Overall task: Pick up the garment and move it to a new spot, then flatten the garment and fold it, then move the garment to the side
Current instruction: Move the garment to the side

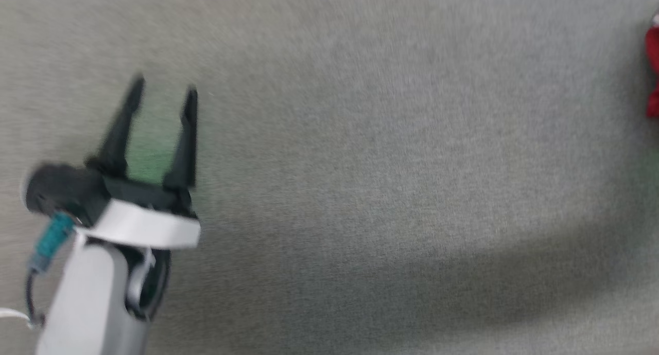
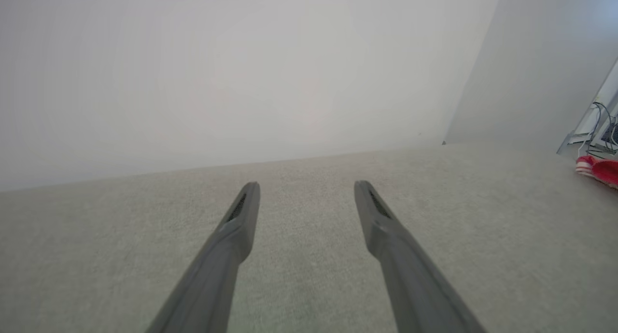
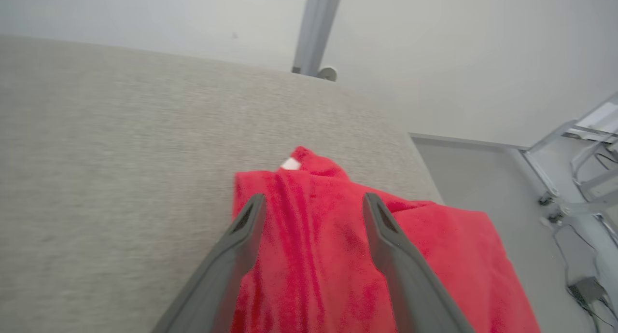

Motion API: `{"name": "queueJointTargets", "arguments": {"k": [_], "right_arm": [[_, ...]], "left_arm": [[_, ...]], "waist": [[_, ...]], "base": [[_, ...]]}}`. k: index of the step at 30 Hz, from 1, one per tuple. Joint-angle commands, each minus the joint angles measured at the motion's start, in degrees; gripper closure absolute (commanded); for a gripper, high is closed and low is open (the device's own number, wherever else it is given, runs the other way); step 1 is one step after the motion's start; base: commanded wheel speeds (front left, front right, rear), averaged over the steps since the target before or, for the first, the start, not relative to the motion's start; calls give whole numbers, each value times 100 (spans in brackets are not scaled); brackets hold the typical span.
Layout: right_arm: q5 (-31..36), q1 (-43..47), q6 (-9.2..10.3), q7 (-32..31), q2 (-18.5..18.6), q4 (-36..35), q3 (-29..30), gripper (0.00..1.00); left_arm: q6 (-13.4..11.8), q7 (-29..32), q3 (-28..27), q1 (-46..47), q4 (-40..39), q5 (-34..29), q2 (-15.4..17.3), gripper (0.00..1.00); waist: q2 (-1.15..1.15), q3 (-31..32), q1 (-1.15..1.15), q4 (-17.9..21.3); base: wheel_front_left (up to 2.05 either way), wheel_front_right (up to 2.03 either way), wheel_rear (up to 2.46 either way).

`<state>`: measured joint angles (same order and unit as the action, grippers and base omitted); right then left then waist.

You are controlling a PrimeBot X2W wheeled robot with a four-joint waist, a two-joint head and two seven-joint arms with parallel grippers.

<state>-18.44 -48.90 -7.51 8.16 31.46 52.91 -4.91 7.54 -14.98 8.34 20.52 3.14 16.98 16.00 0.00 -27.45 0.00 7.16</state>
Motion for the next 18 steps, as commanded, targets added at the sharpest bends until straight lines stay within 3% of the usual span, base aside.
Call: {"name": "queueJointTargets", "arguments": {"k": [1,10,18], "right_arm": [[-131,254,4,100,-70,-125,-86,0],[-338,1437,4,581,-443,-883,-435,0],[-420,2608,3,701,-952,-1703,-95,0]], "left_arm": [[-17,-26,-51,-222,96,-20,-94,0],[-17,-26,-324,-971,481,111,-390,0],[-17,-26,-581,-1635,747,147,-544,0]], "waist": [[0,589,0,-331],[0,1351,0,-750],[0,2057,0,-1091]], "base": [[0,0,0],[0,0,0],[0,0,0]]}}
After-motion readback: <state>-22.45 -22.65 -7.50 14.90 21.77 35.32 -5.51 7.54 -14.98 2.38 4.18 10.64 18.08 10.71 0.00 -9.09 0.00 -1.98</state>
